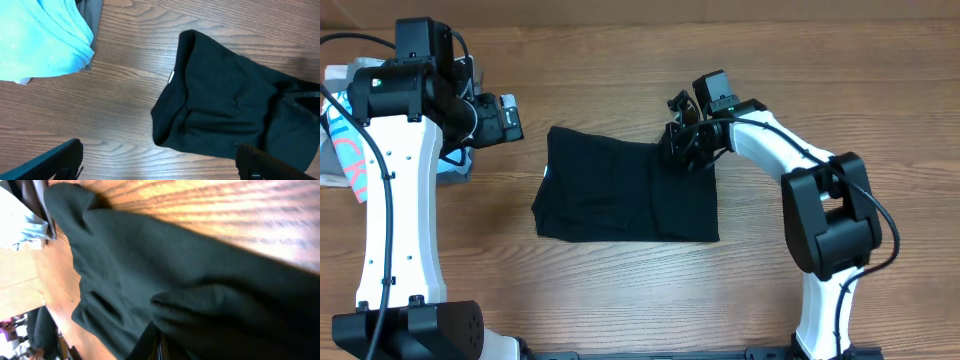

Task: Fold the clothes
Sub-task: 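Lift the right end and fold it leftward over the strip, then press the folded end down and release with the right gripper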

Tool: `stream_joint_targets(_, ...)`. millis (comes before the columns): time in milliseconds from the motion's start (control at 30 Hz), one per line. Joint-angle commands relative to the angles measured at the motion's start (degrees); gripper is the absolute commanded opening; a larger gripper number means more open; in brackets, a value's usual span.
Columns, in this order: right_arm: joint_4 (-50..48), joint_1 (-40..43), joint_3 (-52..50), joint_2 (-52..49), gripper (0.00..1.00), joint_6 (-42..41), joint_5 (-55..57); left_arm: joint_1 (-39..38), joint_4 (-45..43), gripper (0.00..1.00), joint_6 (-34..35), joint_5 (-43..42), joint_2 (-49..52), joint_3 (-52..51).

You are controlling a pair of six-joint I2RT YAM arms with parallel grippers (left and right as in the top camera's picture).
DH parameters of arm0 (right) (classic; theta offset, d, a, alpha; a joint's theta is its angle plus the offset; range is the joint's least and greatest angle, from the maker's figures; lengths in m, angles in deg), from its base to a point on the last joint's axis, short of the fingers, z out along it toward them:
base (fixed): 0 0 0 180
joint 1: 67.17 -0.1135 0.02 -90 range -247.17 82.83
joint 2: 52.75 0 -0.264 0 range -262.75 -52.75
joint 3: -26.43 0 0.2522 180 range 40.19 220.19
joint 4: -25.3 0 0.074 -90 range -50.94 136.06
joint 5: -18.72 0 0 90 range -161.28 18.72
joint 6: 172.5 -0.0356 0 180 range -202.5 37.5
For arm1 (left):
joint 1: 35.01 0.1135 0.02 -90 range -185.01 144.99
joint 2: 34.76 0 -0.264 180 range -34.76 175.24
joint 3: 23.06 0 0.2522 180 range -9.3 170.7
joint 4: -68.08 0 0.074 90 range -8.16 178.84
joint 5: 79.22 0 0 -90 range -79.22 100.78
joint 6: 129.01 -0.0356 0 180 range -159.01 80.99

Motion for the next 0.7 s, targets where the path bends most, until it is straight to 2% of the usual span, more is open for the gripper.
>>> stream_joint_targets(0,-0.85,1.31,1.05,-2.58,0.11,0.5,-3.37,-0.39,0.13,1.0,-1.29,-0.63,0.02,0.55)
stream_joint_targets(133,-1.6,2.95,1.05,-5.44,0.11,0.55,-3.06,-0.39,0.44,1.0,-1.29,-0.63,0.02,0.55)
stream_joint_targets(233,-2.19,4.24,1.05,-6.64,0.04,0.59,-3.1,-0.39,0.46,1.0,-1.29,-0.66,0.02,0.55)
stream_joint_targets(333,-2.01,5.44,1.25,-5.9,0.04,0.61,-5.75,-0.39,0.44,1.0,-1.29,-0.66,0.02,0.55)
stream_joint_targets(533,-2.36,7.96,1.27,0.44,0.14,0.76,-14.12,-0.39,0.46,1.0,-1.31,-0.63,0.02,0.55)
stream_joint_targets(667,-0.04,8.98,1.27,5.44,0.31,0.76,-21.4,-0.39,0.42,1.0,-1.29,-0.63,0.02,0.55)
